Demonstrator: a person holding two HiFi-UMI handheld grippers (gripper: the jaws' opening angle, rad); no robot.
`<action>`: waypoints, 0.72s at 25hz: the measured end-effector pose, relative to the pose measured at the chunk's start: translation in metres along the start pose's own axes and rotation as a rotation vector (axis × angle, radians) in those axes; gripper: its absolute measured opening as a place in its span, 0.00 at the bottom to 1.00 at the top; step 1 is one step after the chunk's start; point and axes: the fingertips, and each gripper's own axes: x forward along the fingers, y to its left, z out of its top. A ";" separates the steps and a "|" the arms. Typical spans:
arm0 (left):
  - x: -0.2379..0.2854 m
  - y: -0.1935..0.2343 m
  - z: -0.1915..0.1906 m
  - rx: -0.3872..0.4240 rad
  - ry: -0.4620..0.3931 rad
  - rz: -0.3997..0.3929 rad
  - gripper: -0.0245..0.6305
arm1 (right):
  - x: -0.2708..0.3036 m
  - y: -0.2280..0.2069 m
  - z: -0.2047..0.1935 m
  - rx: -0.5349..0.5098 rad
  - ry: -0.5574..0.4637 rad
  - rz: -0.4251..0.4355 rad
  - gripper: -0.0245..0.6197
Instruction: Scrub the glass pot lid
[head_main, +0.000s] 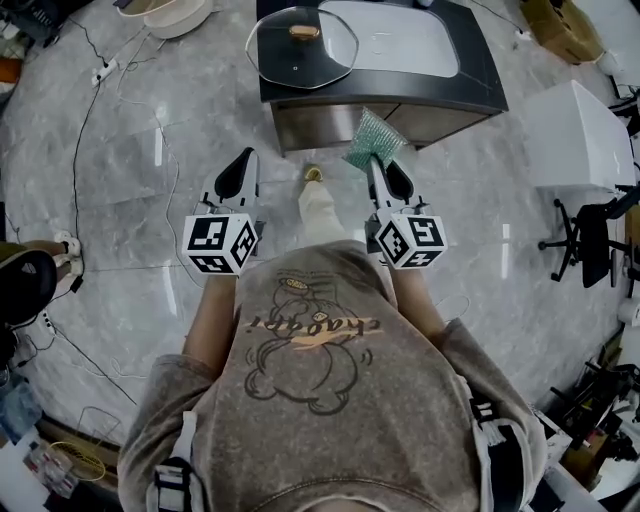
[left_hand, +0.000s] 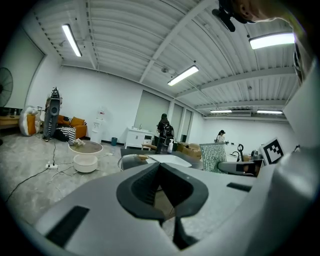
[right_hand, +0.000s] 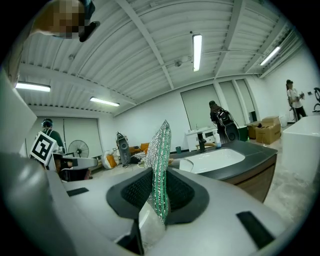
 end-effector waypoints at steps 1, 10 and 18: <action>0.013 0.005 0.005 -0.001 0.003 0.005 0.05 | 0.013 -0.006 0.005 0.001 0.004 0.006 0.17; 0.126 0.040 0.058 -0.008 0.005 0.026 0.05 | 0.126 -0.062 0.063 -0.003 0.019 0.056 0.17; 0.202 0.054 0.087 -0.015 0.000 0.023 0.05 | 0.198 -0.093 0.090 -0.020 0.054 0.112 0.17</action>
